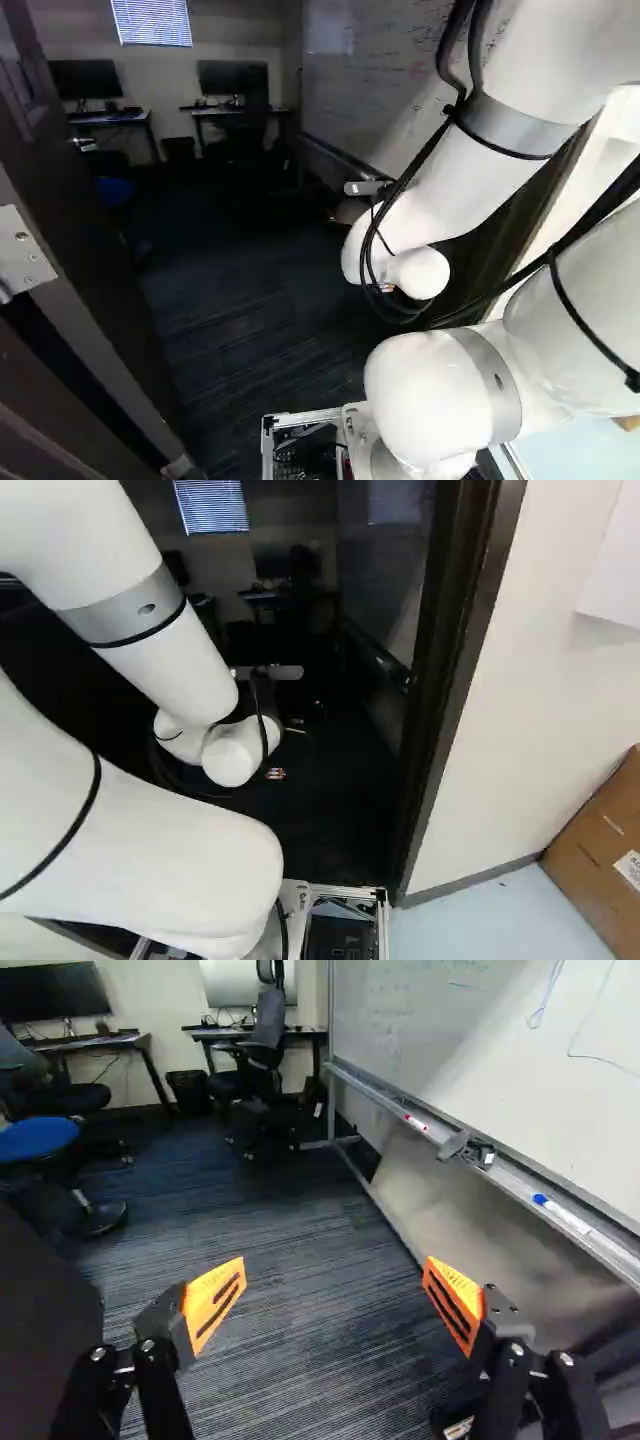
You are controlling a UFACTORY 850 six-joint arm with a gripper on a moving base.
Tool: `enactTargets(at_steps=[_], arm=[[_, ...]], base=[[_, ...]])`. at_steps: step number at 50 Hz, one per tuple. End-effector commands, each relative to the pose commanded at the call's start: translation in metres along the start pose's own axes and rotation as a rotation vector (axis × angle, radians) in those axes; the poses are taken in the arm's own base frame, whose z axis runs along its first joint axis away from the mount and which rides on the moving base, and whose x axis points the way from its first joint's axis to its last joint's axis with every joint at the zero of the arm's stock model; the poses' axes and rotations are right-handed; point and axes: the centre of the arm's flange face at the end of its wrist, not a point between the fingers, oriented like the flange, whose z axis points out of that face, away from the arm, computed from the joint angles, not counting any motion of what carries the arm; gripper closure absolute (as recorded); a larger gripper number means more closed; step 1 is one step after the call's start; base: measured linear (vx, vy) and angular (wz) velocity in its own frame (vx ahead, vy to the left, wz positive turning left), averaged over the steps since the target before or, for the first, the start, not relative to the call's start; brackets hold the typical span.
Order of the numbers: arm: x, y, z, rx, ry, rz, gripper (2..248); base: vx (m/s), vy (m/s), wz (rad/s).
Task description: Open the door and move inside
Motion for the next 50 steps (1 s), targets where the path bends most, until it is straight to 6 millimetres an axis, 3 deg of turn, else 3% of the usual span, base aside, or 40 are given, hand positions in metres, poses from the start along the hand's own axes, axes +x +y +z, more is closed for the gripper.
enactTargets(at_steps=[38, 50], arm=[[0.0000, 0.0000, 0.0000, 0.000, 0.000, 0.000, 3], [0.0000, 0.0000, 0.0000, 0.000, 0.000, 0.000, 3]], base=[[0.153, 0.072, 0.350], [0.141, 0.044, 0.191]])
